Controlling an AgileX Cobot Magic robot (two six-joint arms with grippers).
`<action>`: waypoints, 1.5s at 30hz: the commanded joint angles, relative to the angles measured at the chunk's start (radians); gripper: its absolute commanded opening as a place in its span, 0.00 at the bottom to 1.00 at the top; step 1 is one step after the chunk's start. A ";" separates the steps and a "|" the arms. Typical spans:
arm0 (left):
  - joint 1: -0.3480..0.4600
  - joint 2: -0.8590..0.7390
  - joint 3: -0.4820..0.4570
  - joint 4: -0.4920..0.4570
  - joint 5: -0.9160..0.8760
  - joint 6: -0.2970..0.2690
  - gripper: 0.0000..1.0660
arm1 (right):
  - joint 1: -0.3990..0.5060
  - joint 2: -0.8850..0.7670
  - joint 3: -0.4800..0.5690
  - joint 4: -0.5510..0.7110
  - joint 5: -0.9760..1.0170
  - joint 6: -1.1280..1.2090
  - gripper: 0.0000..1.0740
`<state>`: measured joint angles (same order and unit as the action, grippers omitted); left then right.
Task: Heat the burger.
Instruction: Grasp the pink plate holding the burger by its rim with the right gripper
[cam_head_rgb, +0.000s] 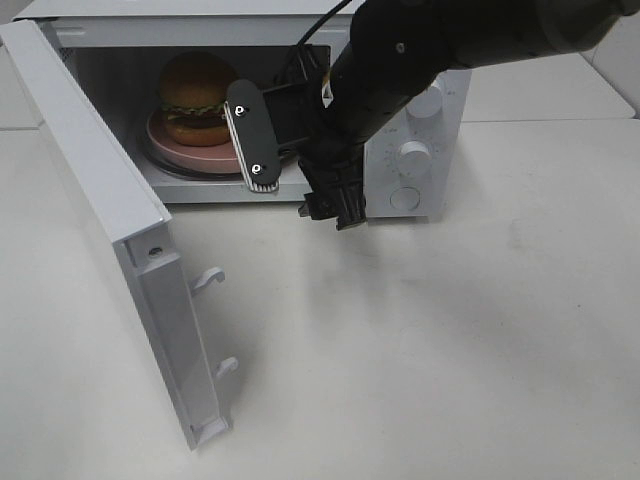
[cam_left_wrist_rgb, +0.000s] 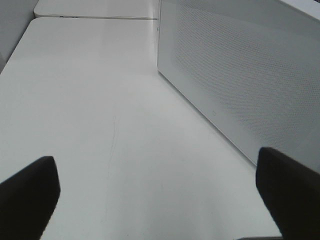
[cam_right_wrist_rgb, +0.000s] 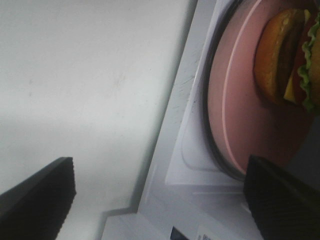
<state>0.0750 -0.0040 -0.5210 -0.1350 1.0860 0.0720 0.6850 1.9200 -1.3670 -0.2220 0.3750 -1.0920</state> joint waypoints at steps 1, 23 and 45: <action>-0.001 -0.007 0.003 -0.001 -0.013 0.000 0.94 | 0.005 0.047 -0.056 -0.005 -0.016 0.016 0.82; -0.001 -0.007 0.003 -0.001 -0.013 0.000 0.94 | 0.005 0.294 -0.339 -0.001 0.054 0.068 0.80; -0.001 -0.007 0.003 -0.001 -0.013 0.000 0.94 | -0.004 0.500 -0.662 -0.001 0.137 0.143 0.74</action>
<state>0.0750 -0.0040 -0.5210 -0.1350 1.0860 0.0720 0.6870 2.4040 -1.9960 -0.2230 0.5060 -0.9720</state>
